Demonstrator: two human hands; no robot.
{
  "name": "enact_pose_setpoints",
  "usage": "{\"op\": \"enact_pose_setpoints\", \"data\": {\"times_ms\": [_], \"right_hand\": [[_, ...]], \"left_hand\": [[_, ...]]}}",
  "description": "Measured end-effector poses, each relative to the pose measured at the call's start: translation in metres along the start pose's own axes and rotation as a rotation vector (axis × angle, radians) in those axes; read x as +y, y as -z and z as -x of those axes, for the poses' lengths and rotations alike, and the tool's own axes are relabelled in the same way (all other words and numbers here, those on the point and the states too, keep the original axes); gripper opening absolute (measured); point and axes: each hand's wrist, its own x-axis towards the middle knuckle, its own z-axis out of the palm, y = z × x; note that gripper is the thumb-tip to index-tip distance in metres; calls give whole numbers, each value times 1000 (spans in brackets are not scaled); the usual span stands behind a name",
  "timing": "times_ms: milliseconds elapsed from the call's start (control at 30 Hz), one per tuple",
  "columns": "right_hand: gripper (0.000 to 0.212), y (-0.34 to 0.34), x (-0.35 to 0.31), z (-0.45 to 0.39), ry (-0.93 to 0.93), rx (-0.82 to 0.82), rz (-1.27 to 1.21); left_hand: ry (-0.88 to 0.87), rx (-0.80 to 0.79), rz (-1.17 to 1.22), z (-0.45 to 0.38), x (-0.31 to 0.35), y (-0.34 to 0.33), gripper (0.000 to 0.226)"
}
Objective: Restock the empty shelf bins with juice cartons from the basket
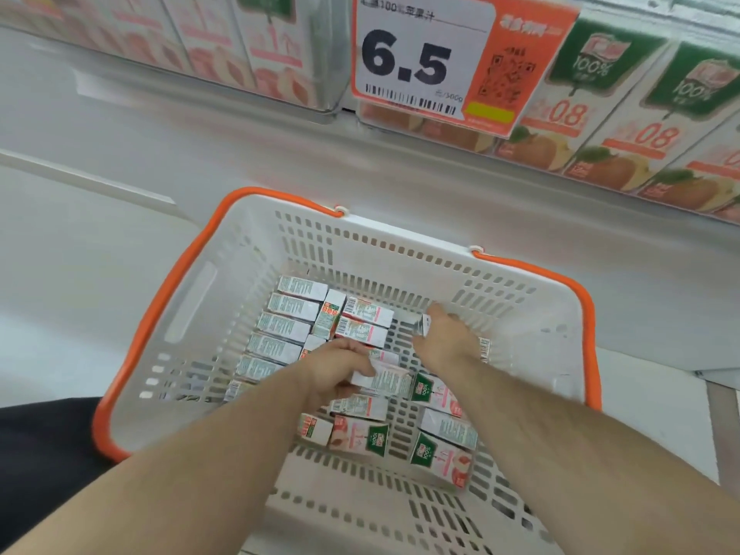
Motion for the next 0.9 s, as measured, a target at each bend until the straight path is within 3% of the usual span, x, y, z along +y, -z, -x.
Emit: {"op": "enact_pose_setpoints", "data": {"times_ms": [133, 233, 367, 567, 667, 767, 900], "right_hand": [[47, 24, 9, 12, 1, -32, -280], [57, 52, 19, 27, 24, 3, -471], [55, 94, 21, 57, 37, 25, -647], [32, 183, 9, 117, 275, -1, -379], [24, 227, 4, 151, 369, -17, -443], [26, 253, 8, 174, 443, 20, -585], [35, 268, 18, 191, 519, -35, -654]], "left_hand": [[-46, -13, 149, 7, 4, 10, 25], [-126, 25, 235, 18, 12, 13, 34], [-259, 41, 218, 50, 39, 7, 13], [-488, -75, 198, 110, 89, -11, 14], [-560, -110, 311, 138, 110, -27, 12], [-486, -163, 389, 166, 127, -45, 19], [-457, -316, 155, 195, 138, -66, 22]]}}
